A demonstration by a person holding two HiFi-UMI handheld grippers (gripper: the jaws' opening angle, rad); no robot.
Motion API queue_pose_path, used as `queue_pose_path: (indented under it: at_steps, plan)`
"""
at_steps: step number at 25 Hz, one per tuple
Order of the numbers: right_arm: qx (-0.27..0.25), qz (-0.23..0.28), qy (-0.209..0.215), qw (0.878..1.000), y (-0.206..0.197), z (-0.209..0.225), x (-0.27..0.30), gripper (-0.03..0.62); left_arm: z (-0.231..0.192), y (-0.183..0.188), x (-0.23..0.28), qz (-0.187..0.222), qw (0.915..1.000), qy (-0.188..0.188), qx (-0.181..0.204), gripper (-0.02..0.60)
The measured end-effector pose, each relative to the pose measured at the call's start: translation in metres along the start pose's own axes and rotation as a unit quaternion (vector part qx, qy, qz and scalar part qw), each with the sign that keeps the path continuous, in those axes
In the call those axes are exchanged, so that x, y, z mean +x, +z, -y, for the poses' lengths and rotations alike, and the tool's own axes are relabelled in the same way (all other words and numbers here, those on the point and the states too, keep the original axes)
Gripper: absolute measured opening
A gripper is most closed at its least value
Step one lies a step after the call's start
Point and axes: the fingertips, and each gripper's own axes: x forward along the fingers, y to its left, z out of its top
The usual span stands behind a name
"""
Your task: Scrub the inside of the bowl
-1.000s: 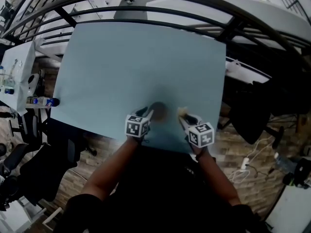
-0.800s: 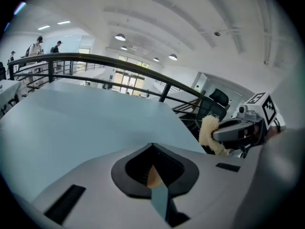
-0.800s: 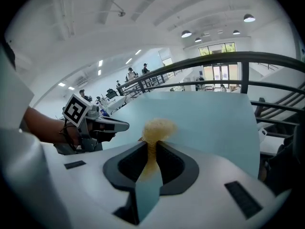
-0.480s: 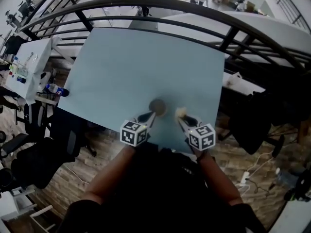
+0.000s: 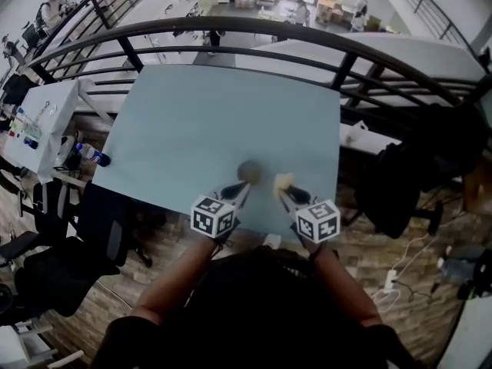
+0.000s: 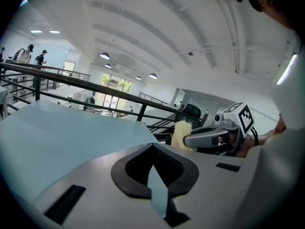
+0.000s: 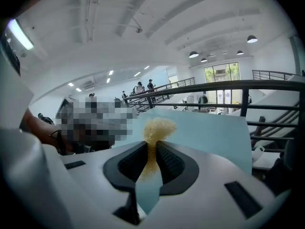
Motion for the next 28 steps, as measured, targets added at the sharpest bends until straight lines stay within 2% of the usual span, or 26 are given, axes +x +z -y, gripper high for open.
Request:
queue_pose_path:
  at_steps: [6, 14, 21, 26, 28]
  plan:
    - [0.018, 0.017, -0.013, 1.000, -0.011, -0.063, -0.008, 0.064, 0.021, -0.009, -0.067, 0.011, 0.9984, -0.044, 0.033, -0.003]
    - [0.024, 0.017, -0.025, 0.999, -0.049, -0.160, -0.022, 0.064, 0.026, -0.068, -0.166, 0.010, 0.9967, -0.076, 0.025, -0.003]
    - [0.019, 0.033, -0.039, 0.999, -0.059, -0.196, -0.044, 0.064, 0.044, -0.090, -0.202, 0.014, 0.9954, -0.090, 0.029, -0.003]
    - [0.002, 0.041, -0.034, 0.999, -0.069, -0.206, -0.064, 0.064, 0.064, -0.098, -0.210, 0.026, 0.9959, -0.081, 0.031, -0.003]
    - [-0.003, 0.043, -0.028, 0.999, -0.073, -0.208, -0.074, 0.064, 0.074, -0.097, -0.212, 0.034, 0.9963, -0.077, 0.019, -0.003]
